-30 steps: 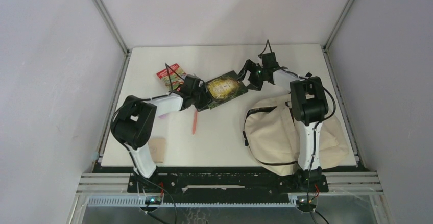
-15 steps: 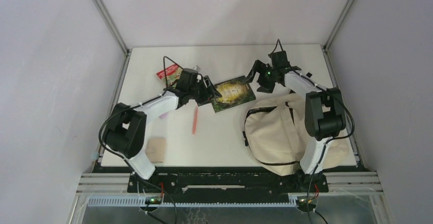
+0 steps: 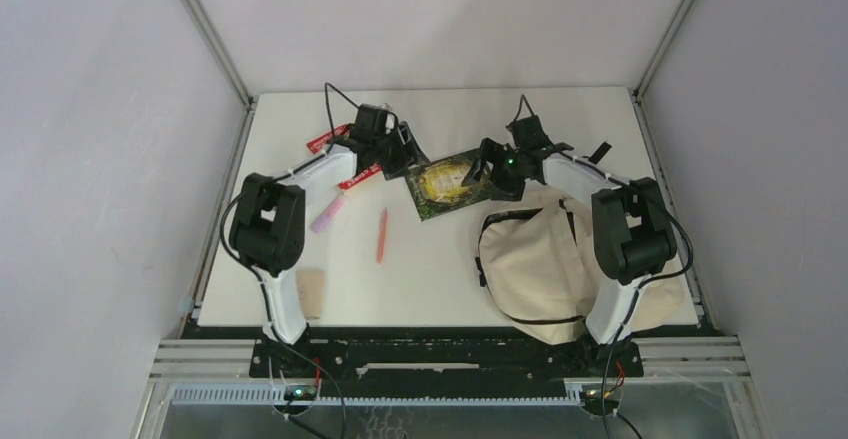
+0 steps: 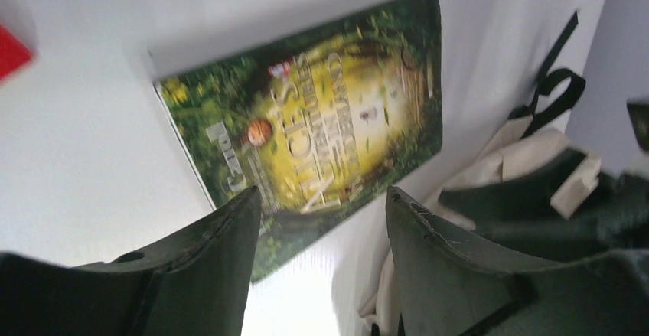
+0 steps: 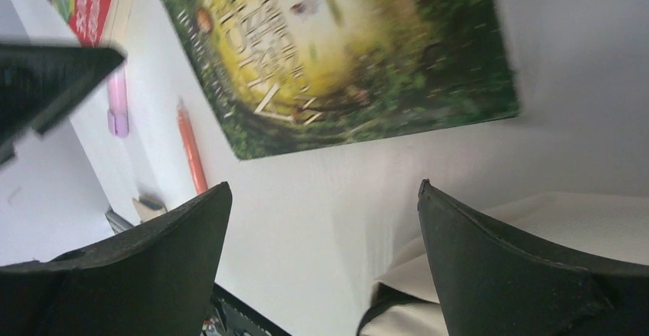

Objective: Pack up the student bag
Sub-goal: Adjust the book at the center of the board.

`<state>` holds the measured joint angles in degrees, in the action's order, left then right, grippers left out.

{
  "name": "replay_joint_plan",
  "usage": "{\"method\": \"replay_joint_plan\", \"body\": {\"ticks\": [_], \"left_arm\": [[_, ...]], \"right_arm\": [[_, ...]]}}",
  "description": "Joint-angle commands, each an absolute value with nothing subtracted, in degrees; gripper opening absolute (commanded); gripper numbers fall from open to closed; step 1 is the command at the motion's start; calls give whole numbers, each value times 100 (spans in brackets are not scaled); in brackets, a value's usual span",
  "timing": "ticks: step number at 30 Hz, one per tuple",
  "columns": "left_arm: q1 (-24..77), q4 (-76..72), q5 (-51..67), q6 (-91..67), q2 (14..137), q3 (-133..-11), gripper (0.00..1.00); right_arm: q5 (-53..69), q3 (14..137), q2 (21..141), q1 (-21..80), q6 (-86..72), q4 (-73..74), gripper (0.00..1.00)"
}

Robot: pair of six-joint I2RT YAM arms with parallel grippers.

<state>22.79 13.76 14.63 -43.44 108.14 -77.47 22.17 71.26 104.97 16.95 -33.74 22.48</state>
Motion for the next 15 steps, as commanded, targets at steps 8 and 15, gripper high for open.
{"method": "replay_joint_plan", "body": {"ticks": [8, 15], "left_arm": [[2004, 2271, 1619, -3701, 12480, -10058, 65], [2021, 2659, 1844, -3613, 12795, -10144, 63]], "right_arm": [[2428, 6994, 10226, 2678, -3885, 1772, 100], [2343, 6988, 10691, 2867, -4188, 1744, 100]]}}
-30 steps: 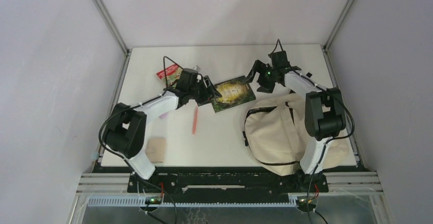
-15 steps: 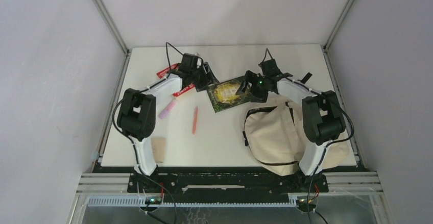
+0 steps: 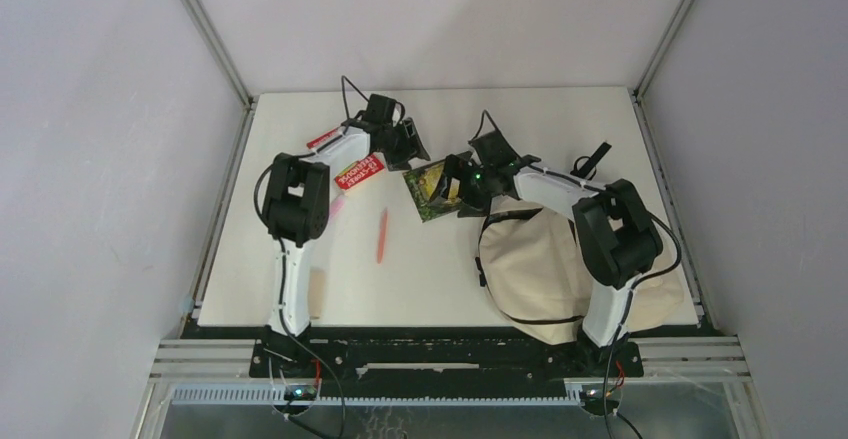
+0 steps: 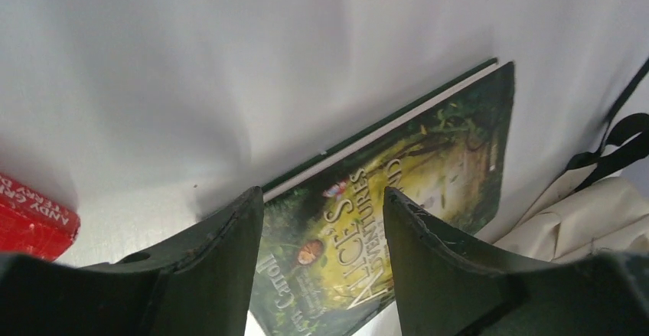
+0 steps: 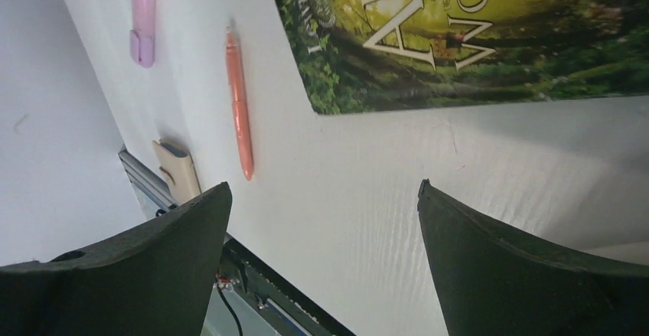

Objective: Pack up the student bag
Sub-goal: Adjust the book at the center of the board.

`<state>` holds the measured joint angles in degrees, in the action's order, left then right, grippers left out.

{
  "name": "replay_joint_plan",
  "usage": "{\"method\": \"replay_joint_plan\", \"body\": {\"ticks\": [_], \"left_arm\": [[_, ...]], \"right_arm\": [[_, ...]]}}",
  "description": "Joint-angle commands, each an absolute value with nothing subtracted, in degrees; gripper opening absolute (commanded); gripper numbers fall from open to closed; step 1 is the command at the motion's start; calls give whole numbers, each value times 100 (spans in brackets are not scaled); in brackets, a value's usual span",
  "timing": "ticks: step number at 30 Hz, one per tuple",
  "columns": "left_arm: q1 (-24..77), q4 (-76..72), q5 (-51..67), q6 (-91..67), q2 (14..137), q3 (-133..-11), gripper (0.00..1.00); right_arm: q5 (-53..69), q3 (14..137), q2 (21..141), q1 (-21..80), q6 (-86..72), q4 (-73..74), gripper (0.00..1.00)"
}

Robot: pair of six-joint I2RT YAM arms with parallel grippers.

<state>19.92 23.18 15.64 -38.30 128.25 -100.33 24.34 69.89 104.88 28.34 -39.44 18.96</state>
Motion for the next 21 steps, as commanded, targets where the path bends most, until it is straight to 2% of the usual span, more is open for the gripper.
{"method": "replay_joint_plan", "body": {"ticks": [1, 9, 14, 18, 21], "left_arm": [[2036, 2605, 1887, -3605, 12721, -9985, 63], [2172, 1746, 2384, -3826, 11724, -7979, 62], [2654, 1198, 2479, -4122, 10863, -6819, 62], [3051, 1129, 2602, -4256, 10274, -6440, 62], [3045, 1417, 2534, -4048, 9848, -6465, 62]], "right_arm": [[2198, 6991, 10741, 2842, -4168, 1817, 100], [2222, 7204, 11323, 2222, -3969, 1620, 99], [2826, 8352, 12020, 2081, -3579, 1709, 98], [3093, 9393, 12523, 2101, -3355, 2122, 98], [2875, 9618, 12421, 1991, -3254, 2280, 97]]}}
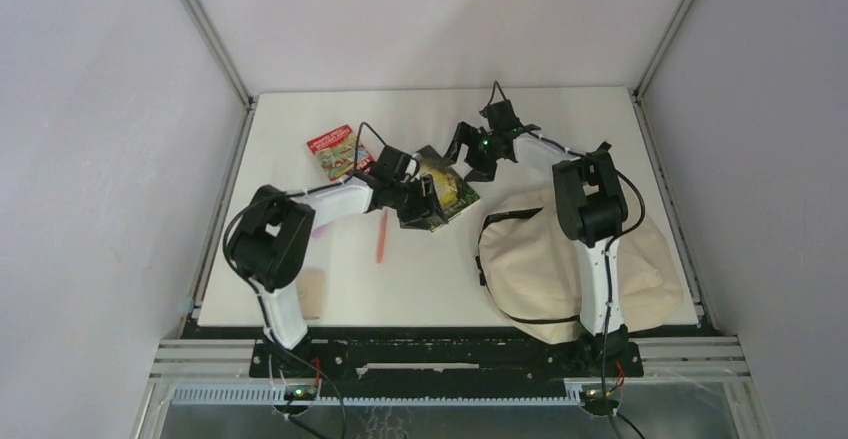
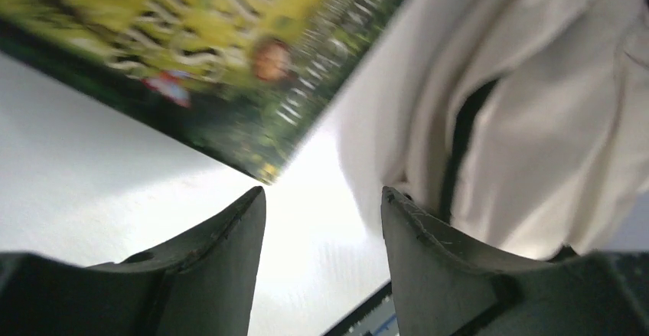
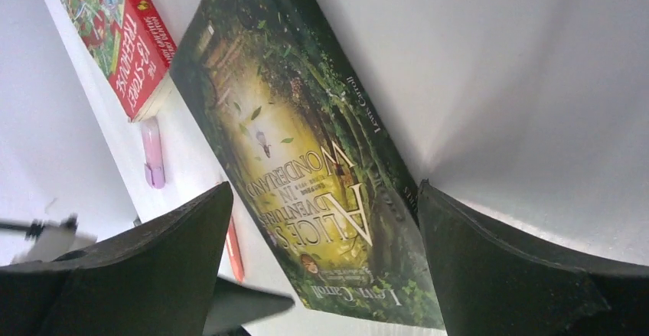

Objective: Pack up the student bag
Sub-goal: Adjust the book at the center of the board.

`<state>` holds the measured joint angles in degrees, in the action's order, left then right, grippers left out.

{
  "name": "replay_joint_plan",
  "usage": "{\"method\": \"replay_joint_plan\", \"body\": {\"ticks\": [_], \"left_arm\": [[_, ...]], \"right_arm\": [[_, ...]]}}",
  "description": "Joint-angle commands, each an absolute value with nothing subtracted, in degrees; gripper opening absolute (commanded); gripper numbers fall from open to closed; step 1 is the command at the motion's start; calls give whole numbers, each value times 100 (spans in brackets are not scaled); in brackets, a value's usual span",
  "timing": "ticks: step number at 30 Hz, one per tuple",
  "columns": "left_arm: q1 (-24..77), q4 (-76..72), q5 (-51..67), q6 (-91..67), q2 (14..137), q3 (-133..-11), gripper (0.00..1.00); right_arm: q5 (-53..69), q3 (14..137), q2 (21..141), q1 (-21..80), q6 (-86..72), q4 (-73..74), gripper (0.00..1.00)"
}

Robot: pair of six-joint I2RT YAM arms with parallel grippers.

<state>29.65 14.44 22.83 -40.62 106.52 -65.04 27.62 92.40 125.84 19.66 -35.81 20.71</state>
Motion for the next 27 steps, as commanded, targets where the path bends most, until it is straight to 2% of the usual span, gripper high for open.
{"method": "replay_joint_plan", "body": {"ticks": [1, 7, 15, 22, 27], "left_arm": [[3003, 1607, 2438, -3938, 9731, -6566, 62], [2337, 1992, 2110, -3629, 9622, -7269, 64], [1769, 2543, 1821, -3576, 11181, -8958, 62], [1713, 2907, 1695, -3540, 12427, -10437, 62], [1706, 2985, 1757, -3530, 13062, -10968, 62]], "right_arm": [[2786, 9586, 12299, 1923, -3231, 2291, 97], [2462, 8644, 11320, 1660, -3172, 2079, 98], [2190, 7053, 10298, 2329, -3284, 1800, 98], [2323, 6690, 10375, 2836, -3692, 1505, 98], [2435, 6688, 10598, 2935, -4002, 1375, 98]]}}
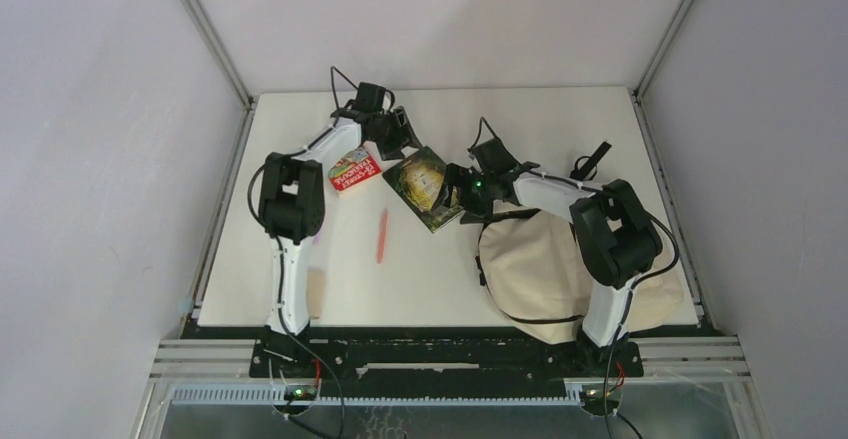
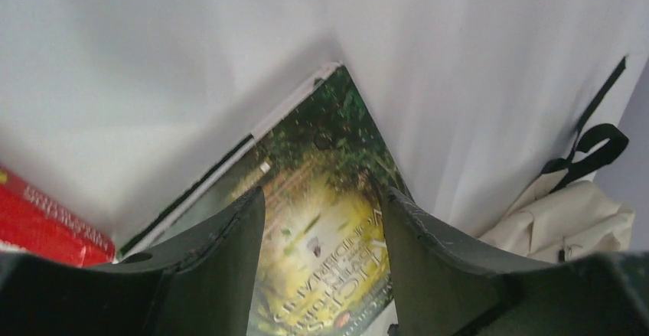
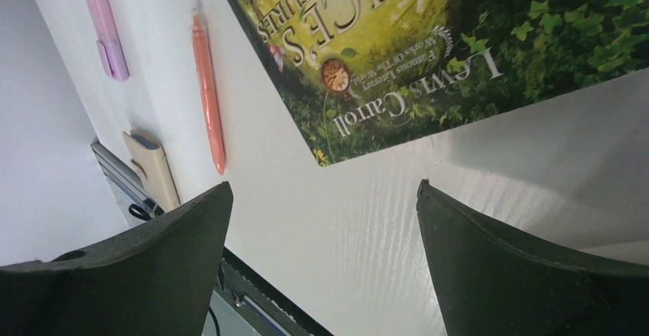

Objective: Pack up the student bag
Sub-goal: Adjust the book at the center of the board.

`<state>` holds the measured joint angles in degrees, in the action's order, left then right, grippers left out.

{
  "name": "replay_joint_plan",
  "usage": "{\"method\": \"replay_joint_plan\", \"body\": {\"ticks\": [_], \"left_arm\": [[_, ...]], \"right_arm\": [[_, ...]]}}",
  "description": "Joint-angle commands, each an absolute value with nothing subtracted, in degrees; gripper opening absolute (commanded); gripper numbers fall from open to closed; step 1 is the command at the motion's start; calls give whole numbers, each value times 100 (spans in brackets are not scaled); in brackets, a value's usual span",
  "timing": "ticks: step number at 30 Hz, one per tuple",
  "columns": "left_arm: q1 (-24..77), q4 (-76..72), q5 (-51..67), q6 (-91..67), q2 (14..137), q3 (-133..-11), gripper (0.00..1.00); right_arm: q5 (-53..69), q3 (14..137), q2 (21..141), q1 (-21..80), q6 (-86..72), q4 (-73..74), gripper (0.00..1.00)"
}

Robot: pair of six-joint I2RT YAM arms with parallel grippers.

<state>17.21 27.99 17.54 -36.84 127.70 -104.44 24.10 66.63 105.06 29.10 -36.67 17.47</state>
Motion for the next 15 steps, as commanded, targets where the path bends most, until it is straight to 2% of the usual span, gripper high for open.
{"method": "replay_joint_plan", "body": {"ticks": [1, 6, 15], "left_arm": [[1705, 3020, 1788, -3513, 13121, -10998, 62], [1730, 2997, 1923, -3464, 13141, -10674, 62], [1886, 2773, 2238, -3403, 12612, -9423, 62]], "right_arm": [[2386, 6683, 10626, 2957, -4004, 1378, 98], [2384, 6768, 10918, 2840, -4022, 1177, 98], [2349, 7862, 11622, 2405, -3768, 1499, 98]]}}
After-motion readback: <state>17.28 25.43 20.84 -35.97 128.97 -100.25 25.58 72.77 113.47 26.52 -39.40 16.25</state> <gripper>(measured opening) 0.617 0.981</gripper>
